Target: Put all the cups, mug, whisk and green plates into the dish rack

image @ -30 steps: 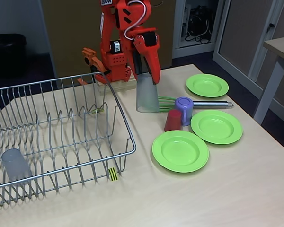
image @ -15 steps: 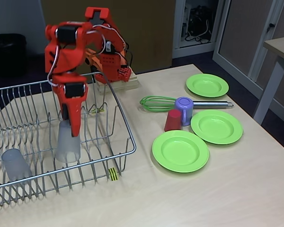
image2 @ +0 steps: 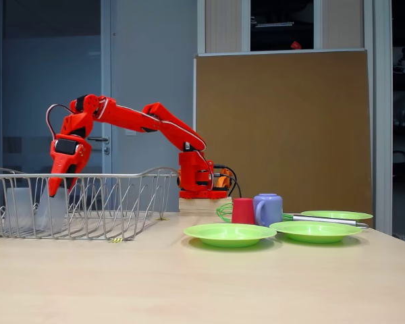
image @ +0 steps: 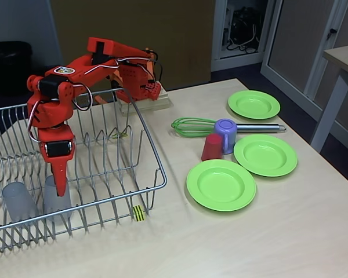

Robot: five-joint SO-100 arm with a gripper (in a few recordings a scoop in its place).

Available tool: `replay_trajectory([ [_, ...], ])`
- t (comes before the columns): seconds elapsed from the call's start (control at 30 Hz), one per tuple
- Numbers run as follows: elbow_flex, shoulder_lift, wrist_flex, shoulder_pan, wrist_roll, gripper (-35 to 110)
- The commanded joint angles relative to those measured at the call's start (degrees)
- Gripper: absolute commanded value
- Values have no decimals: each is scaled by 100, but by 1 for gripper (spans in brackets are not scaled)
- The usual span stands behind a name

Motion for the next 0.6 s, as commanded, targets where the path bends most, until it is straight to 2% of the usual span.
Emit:
replay_trajectory([
  [0.0,-97,79,35,185,-202,10],
  [0.2,-88,18,149,246,-255,28],
  [0.4,-185,62,334,193,-378,36],
  [0.57,-246,369,580,53,-369,37],
])
